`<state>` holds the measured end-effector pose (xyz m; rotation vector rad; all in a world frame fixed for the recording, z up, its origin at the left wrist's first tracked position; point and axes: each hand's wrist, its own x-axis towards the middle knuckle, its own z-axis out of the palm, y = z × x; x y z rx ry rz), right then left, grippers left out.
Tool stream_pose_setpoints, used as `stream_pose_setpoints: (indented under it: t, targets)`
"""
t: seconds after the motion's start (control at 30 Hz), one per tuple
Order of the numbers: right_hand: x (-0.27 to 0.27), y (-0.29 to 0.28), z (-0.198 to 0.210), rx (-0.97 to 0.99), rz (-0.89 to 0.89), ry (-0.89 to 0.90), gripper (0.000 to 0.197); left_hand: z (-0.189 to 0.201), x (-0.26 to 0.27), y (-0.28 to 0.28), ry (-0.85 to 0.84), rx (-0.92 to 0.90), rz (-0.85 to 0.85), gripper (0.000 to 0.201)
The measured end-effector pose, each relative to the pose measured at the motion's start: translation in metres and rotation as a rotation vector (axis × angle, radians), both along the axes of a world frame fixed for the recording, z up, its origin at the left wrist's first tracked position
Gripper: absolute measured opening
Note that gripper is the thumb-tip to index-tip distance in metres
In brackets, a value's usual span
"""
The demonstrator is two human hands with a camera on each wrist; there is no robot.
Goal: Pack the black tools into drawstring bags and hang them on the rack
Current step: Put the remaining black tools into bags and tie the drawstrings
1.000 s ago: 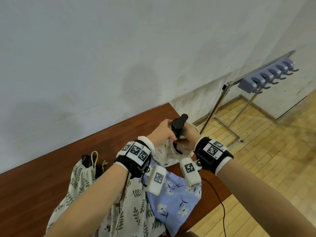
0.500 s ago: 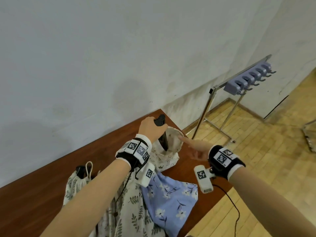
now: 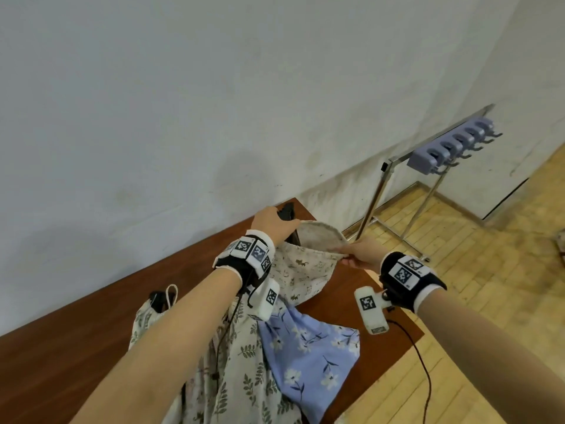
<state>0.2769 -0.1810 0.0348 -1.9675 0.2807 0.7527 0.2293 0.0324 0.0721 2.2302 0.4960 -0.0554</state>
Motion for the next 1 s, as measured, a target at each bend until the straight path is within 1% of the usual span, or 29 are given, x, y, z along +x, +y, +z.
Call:
stream_pose_setpoints:
  t: [0.1, 0.17, 0.23, 0.3, 0.33, 0.4, 0.47, 0.53, 0.63, 0.67, 0.73, 0.8, 0.83, 0.9, 0.93, 1.0]
  targets:
    - [0.005, -0.011, 0.013, -0.108, 0.057, -0.006, 0.029, -0.001, -0.004, 0.003, -0.011, 0.009, 0.011, 0.032]
    - [0.004, -0.012, 0.021, -0.09, 0.035, -0.027, 0.02, -0.003, -0.007, 0.005, -0.032, 0.026, 0.021, 0.036]
    - [0.004, -0.009, 0.026, -0.026, -0.028, -0.097, 0.017, 0.0, -0.008, 0.005, -0.046, 0.038, 0.028, 0.038]
    - [0.002, -0.005, 0.036, 0.071, -0.048, -0.178, 0.023, 0.005, -0.007, 0.004, -0.061, 0.05, 0.031, 0.039]
    - [0.001, -0.001, 0.044, 0.125, -0.022, -0.214, 0.028, 0.008, -0.007, 0.004, -0.067, 0.065, 0.027, 0.04]
    - [-0.003, 0.008, 0.064, 0.222, 0.066, -0.255, 0.037, 0.013, -0.006, 0.002, -0.073, 0.127, -0.012, 0.04]
    - [-0.01, 0.019, 0.086, 0.282, 0.169, -0.264, 0.034, 0.019, -0.006, -0.005, -0.079, 0.192, -0.052, 0.038]
    - [-0.014, 0.026, 0.107, 0.382, 0.238, -0.212, 0.03, 0.023, -0.006, -0.013, -0.076, 0.24, -0.077, 0.034]
    - [-0.02, 0.03, 0.135, 0.664, 0.233, -0.08, 0.023, 0.025, -0.008, -0.027, -0.037, 0.328, -0.116, 0.034]
    - [-0.02, 0.032, 0.139, 0.706, 0.24, -0.069, 0.024, 0.023, -0.008, -0.031, -0.027, 0.355, -0.129, 0.033]
    - [-0.024, 0.037, 0.139, 0.708, 0.279, -0.082, 0.028, 0.018, -0.01, -0.039, -0.011, 0.381, -0.147, 0.029]
    - [-0.025, 0.038, 0.125, 0.734, 0.251, -0.045, 0.027, 0.012, -0.013, -0.049, -0.03, 0.398, -0.187, 0.026]
    - [-0.024, 0.037, 0.117, 0.746, 0.221, -0.025, 0.023, 0.009, -0.014, -0.054, -0.047, 0.406, -0.216, 0.026]
    - [-0.024, 0.033, 0.105, 0.722, 0.169, -0.038, 0.007, 0.006, -0.018, -0.062, -0.053, 0.381, -0.252, 0.028]
    - [-0.025, 0.031, 0.1, 0.667, 0.156, -0.08, 0.017, 0.006, -0.019, -0.064, -0.046, 0.343, -0.252, 0.028]
    - [-0.026, 0.03, 0.092, 0.451, 0.22, -0.237, 0.049, 0.008, -0.017, -0.061, -0.008, 0.233, -0.273, 0.026]
